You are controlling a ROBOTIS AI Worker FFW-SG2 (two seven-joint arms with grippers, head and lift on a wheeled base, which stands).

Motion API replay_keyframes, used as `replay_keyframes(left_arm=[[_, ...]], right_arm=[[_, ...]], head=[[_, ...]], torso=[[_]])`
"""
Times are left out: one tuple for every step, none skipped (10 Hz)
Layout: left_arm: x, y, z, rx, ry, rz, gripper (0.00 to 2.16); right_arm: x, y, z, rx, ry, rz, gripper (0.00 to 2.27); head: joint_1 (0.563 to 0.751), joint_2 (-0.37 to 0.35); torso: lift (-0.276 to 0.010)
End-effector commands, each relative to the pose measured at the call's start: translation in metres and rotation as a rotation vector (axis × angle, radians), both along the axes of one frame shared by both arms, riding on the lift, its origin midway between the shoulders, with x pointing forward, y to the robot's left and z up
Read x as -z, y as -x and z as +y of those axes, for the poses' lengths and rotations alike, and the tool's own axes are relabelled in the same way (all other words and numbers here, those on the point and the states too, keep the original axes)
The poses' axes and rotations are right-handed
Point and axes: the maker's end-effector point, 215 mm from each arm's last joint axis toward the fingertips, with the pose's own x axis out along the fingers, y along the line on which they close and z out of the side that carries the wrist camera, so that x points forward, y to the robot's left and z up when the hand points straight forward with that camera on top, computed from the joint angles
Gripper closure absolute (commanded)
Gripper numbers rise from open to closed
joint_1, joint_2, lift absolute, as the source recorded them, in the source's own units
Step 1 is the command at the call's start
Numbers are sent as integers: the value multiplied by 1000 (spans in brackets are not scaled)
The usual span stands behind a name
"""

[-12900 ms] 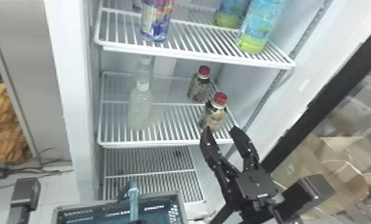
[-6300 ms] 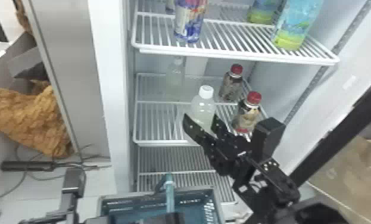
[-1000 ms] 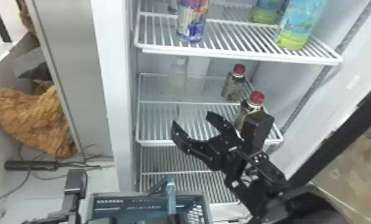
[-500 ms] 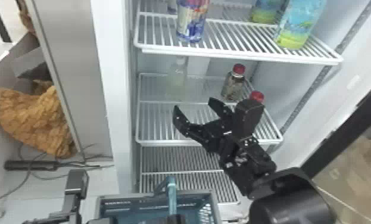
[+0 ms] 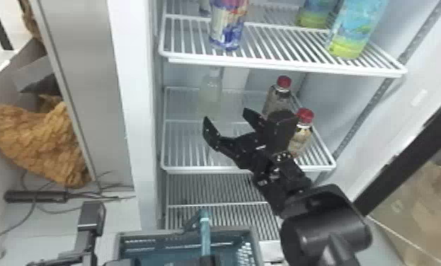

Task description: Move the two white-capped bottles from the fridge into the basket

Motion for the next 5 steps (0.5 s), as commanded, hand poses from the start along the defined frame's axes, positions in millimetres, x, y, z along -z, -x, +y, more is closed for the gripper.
replay_keyframes(left_arm=[[-1, 0, 0, 2, 1, -2, 1154], [-2, 0, -1, 4, 5, -4, 1156], [-4, -1, -2, 4, 7, -7, 1154], [-5, 0, -4, 10, 10, -8, 1154], [-6, -1, -4, 10, 10, -10, 1156]], right_arm=[[-1, -12, 5, -7, 5, -14, 87], [-2, -20, 7, -3, 5, -21, 88], [-5, -29, 11, 3, 11, -31, 88], [-4, -38, 13, 5, 18, -34, 88], [-2, -45, 14, 10, 27, -32, 88]], head=[[695, -194], [695, -188], [695, -186], [695, -181], [695, -176]], torso=[[-260], [-260], [-260], [-260], [-260]])
